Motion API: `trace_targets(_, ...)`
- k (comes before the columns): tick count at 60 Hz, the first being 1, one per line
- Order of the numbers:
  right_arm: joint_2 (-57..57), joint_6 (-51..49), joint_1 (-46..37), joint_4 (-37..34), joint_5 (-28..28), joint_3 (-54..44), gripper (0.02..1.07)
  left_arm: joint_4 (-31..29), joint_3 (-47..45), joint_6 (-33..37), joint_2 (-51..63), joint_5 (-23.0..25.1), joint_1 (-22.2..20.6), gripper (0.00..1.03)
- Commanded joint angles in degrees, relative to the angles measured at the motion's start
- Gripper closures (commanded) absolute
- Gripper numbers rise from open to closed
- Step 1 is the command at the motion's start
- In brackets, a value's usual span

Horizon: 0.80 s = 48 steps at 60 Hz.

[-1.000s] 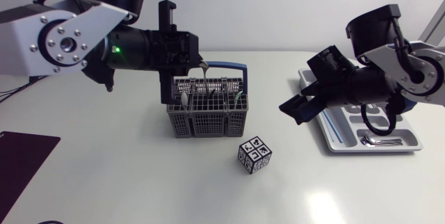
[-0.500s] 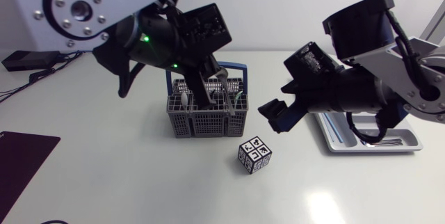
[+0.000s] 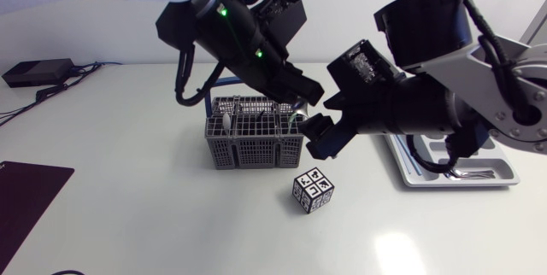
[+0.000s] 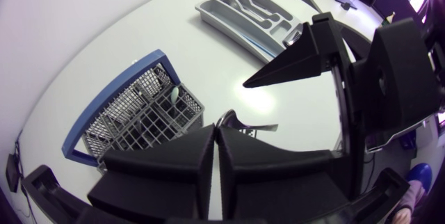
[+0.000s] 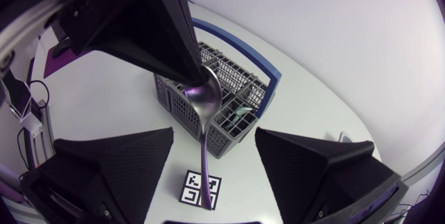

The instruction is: Transfer all utensils from the basket to the drawer tray.

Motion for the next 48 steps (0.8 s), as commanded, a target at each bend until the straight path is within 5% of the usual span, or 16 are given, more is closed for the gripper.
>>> trace_targets(1,1.30,1.65,0.50,0.95,0.70,1.12,0.32,-2.12,3.26,-4.84,2.28,1.79,1.19,1.00)
trace_targets(13,2.53,0.51,0.58,2.71,1.84,0.94,0.58,-4.23,4.40,-7.21,3.25,3.81,1.63,1.00)
trace_targets(27,3.67,-1.16,1.29,2.71,1.93,0.50,0.72,-5.90,5.46,-7.30,3.69,4.60,1.98,1.00)
trace_targets(36,4.11,-1.69,1.99,2.44,1.93,0.42,0.93,-6.52,6.07,-7.30,4.13,5.48,1.98,1.00)
trace_targets(48,4.81,-2.83,2.34,1.91,1.84,0.50,1.02,-6.78,6.07,-6.95,3.95,5.92,1.98,1.00)
